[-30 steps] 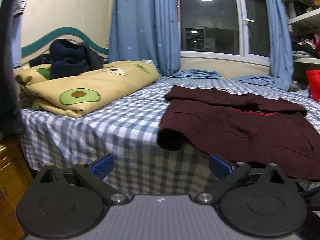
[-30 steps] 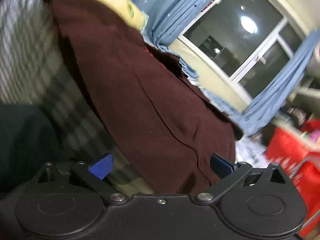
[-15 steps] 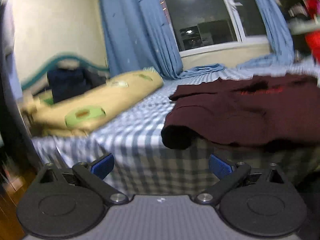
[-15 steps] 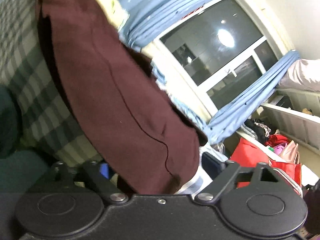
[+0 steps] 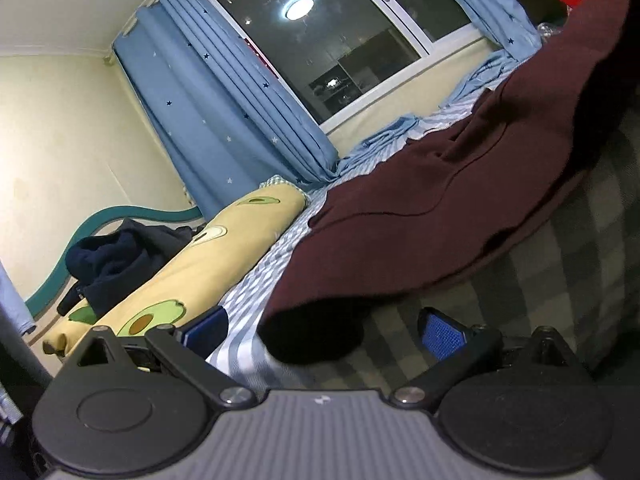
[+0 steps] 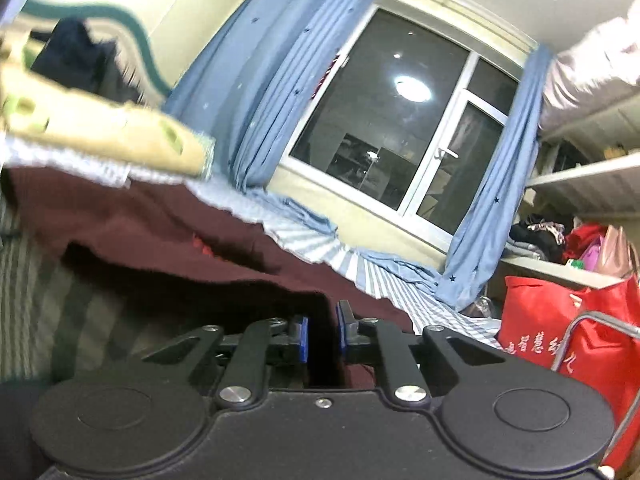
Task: Fold small clothes
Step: 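Close the right gripper on the hem while the left gripper grasps the hem, then lift the hem with both grippers and fold it over toward the collar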
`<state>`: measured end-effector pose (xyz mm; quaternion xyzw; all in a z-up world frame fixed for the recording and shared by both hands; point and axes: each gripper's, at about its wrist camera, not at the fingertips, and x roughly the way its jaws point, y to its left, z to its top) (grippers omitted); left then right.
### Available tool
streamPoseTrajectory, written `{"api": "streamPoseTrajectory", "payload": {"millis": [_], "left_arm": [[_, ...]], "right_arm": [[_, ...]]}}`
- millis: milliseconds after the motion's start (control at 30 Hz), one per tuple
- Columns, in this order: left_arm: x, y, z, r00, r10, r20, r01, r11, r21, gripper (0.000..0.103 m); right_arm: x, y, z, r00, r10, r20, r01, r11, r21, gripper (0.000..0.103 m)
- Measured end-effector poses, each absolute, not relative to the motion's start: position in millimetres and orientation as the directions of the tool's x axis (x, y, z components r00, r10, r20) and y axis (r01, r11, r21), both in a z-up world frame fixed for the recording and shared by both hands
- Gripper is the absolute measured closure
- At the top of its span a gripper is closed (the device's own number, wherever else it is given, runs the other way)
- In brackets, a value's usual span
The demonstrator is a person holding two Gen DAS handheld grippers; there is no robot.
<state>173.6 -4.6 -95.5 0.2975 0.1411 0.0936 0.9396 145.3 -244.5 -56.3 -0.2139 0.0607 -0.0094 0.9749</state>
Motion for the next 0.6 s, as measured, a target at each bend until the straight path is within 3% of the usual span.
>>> {"api": "streamPoseTrajectory", "payload": {"millis": [133,333,467,600], "left_arm": [[188.4,1.6,-90.4,0.948,0.262,-0.181,-0.124,0.826,0.55,0.002],[181.2,1.8,-88.9,0.974,0.205,-0.096,-0.112,0.804,0.584,0.025],[175.6,-7.8,-95.7,0.989,0.125,-0.074,-0.051,0.775,0.63,0.071],[180.7,-1.3,-91.0,0.988,0.105,-0.109,-0.023,0.817,0.577,0.095]], "right_arm": [[151.4,-251.9,-40.6,0.995,-0.05,-0.081,0.015,0.923,-0.385,0.09],[158.1,-261.7,-39.1,0.995,-0.086,-0.055,0.061,0.934,-0.353,0.089],[161.1,-260.8,-46.4,0.994,-0.095,-0.056,0.069,0.929,-0.364,0.086],[160.5,-255.7,-54.7,0.992,-0.104,-0.076,0.066,0.916,-0.395,0.084]]}}
